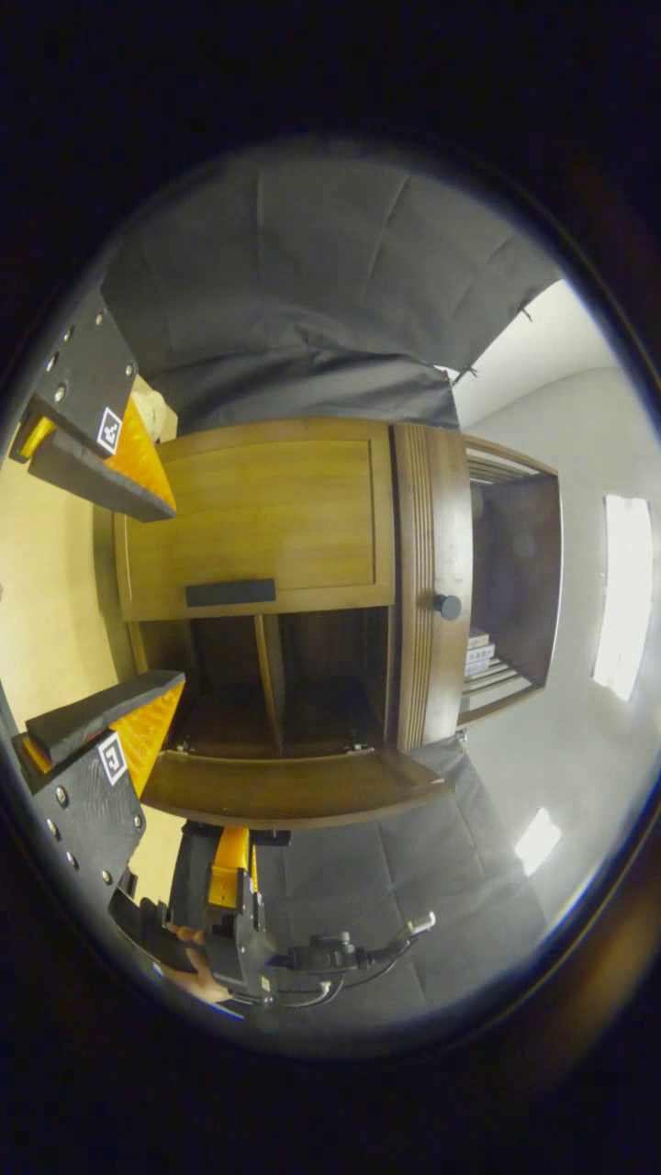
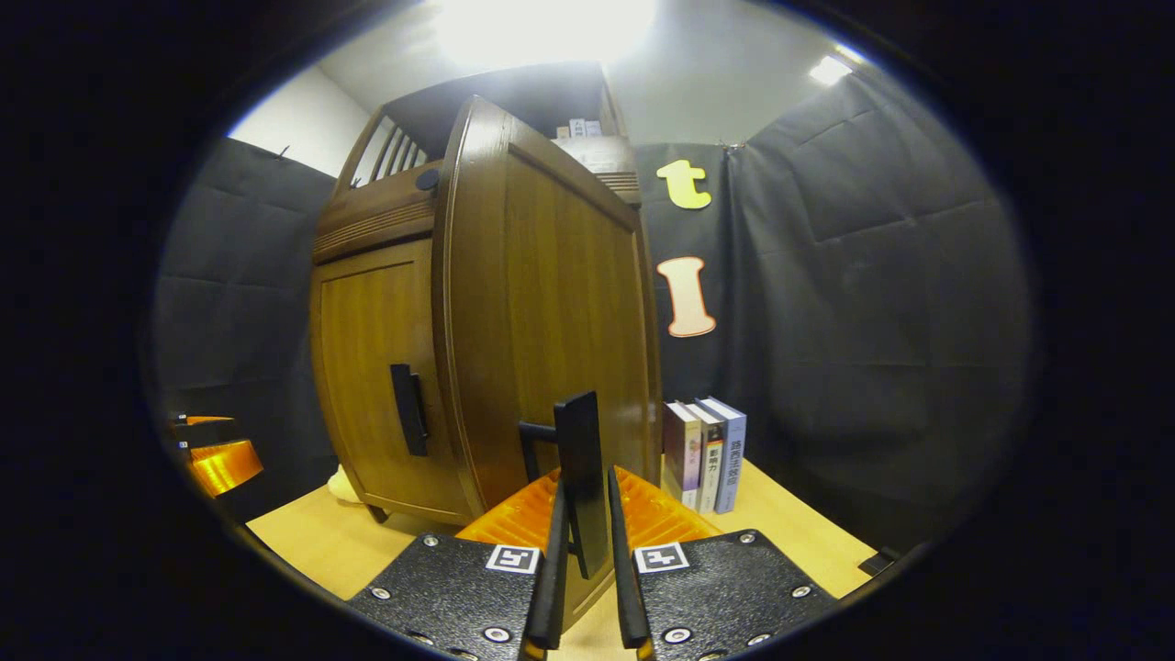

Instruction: Open the right door of the double-door shoe cabinet with the right hand, and open the left door with the left hand.

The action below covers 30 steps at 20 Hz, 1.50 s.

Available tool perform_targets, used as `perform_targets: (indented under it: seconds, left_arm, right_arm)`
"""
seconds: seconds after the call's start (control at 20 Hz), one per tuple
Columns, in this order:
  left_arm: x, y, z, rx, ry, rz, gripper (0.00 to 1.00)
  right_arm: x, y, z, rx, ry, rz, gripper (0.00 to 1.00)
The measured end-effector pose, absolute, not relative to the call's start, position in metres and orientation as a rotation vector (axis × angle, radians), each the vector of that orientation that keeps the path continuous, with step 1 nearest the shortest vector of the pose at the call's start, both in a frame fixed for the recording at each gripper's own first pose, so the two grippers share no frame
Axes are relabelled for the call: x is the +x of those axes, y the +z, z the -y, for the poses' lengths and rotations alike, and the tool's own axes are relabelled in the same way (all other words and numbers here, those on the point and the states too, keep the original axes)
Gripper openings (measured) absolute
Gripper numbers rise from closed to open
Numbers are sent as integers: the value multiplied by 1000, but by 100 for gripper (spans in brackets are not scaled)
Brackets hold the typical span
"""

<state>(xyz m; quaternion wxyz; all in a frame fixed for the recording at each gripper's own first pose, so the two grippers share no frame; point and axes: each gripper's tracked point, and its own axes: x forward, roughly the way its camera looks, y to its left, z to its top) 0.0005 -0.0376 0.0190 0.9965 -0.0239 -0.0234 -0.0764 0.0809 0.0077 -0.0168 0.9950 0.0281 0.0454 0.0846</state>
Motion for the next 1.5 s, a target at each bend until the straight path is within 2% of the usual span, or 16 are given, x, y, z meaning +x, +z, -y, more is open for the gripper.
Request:
perform_targets:
  seconds: [0.15, 0.25, 0.35, 0.45, 0.5, 0.55, 0.6, 0.65, 0.7, 0.75, 0.8, 0.95, 1.05, 1.25, 1.3, 1.5]
  left_arm:
    - [8, 28, 55, -33, -186, 60, 98]
    - [10, 29, 61, -18, -199, 60, 98]
    - [13, 25, 64, -15, -212, 62, 98]
    - [13, 26, 66, -14, -223, 64, 98]
    - [13, 26, 66, -15, -229, 66, 98]
    - [14, 25, 67, -17, -234, 66, 98]
    - [15, 24, 68, -20, -238, 65, 98]
    - [17, 23, 68, -23, -238, 64, 98]
    - [17, 21, 69, -24, -235, 61, 98]
    - [18, 23, 68, -24, -230, 59, 98]
    - [20, 23, 68, -25, -225, 57, 98]
    - [21, 19, 67, -30, -218, 33, 98]
    - [21, 18, 66, -45, -204, 14, 98]
    - [24, 18, 64, -48, -176, 11, 98]
    - [24, 18, 61, -41, -164, 19, 93]
    - [26, 15, 62, -31, -139, 34, 98]
  right_arm:
    - [78, -9, 18, 65, 102, -75, 24]
    - [76, -9, 42, 54, 49, -65, 19]
    - [69, -11, 63, 72, -3, -70, 10]
    - [67, -13, 77, 102, -18, -79, 10]
    - [66, -13, 83, 107, -26, -84, 17]
    - [65, -14, 87, 100, -34, -88, 17]
    - [64, -13, 92, 91, -49, -88, 10]
    - [62, -12, 99, 80, -75, -80, 18]
    - [60, -10, 106, 73, -98, -74, 19]
    - [57, -9, 114, 71, -126, -73, 13]
    - [53, -8, 124, 75, -153, -74, 20]
    - [41, 5, 134, 142, -155, -43, 21]
    - [35, 12, 141, 133, -163, -27, 30]
    - [17, 22, 132, 97, -138, -4, 94]
    - [13, 22, 131, 82, -136, 4, 95]
    - [0, 20, 118, 69, -137, 43, 94]
